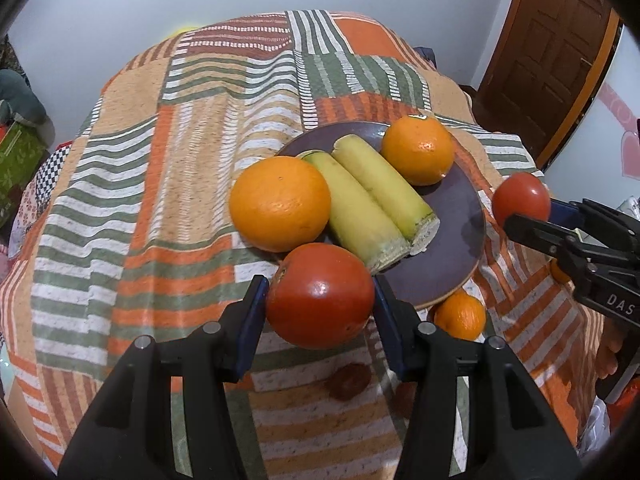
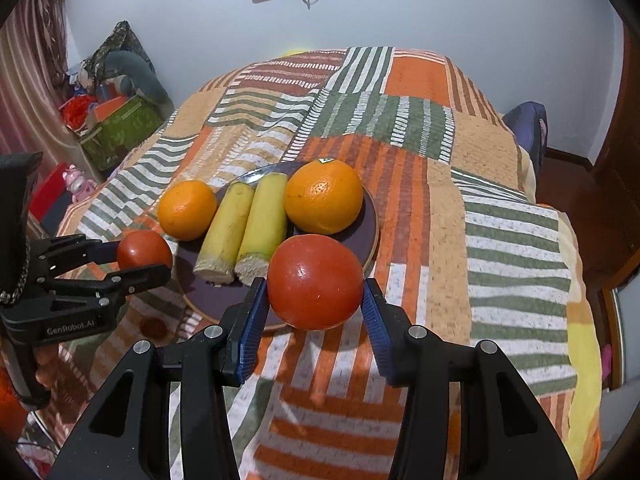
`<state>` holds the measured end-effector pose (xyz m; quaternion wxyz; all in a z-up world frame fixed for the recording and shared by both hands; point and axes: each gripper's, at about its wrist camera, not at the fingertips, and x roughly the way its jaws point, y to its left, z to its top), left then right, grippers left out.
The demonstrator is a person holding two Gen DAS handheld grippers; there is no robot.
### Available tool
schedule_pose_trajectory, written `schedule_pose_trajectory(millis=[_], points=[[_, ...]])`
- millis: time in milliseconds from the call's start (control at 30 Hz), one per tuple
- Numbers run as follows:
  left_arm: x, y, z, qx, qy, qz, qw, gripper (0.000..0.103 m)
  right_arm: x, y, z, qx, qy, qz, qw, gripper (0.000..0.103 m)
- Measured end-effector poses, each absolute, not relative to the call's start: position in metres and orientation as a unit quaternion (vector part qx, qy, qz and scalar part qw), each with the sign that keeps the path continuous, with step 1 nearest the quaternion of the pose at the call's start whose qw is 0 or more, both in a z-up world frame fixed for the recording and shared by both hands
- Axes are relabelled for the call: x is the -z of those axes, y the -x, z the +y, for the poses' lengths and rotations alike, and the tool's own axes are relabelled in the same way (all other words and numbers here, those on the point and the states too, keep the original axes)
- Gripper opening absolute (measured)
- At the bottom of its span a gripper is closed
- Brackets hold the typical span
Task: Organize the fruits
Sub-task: 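Carry both tomatoes onto the purple plate and open both tools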
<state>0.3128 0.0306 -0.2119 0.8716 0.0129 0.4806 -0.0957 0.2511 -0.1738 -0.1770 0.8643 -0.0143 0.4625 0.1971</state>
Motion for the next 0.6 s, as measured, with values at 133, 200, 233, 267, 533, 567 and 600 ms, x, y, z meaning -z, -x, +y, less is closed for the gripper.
schedule_pose_trajectory(millis=[133, 200, 233, 267, 533, 567, 600], points=[[0.218, -0.322, 0.026, 0.094, -0.012, 0.482, 0.871, 0.052, 0.185, -0.260, -0.170, -0.197, 0.018, 0.467, 0.862, 0.044], [0.219, -0.324, 0.024, 0.094, -0.015, 0.478, 0.873, 0.051, 0.187, -0.263, -0.169, -0.198, 0.017, 0.469, 0.861, 0.044], [0.219, -0.325, 0.024, 0.097, -0.012, 0.478, 0.873, 0.051, 0.188, -0.265, -0.169, -0.199, 0.017, 0.469, 0.860, 0.044], [0.219, -0.326, 0.023, 0.100, -0.010, 0.479, 0.872, 0.051, 0.188, -0.267, -0.168, -0.200, 0.018, 0.469, 0.860, 0.044], [0.221, -0.332, 0.021, 0.111, 0.010, 0.480, 0.870, 0.052, 0.194, -0.277, -0.162, -0.200, 0.023, 0.474, 0.857, 0.044], [0.221, -0.332, 0.021, 0.112, 0.008, 0.479, 0.871, 0.052, 0.196, -0.278, -0.162, -0.200, 0.023, 0.476, 0.856, 0.044], [0.221, -0.331, 0.021, 0.112, 0.008, 0.478, 0.871, 0.052, 0.198, -0.279, -0.161, -0.200, 0.023, 0.478, 0.855, 0.044]])
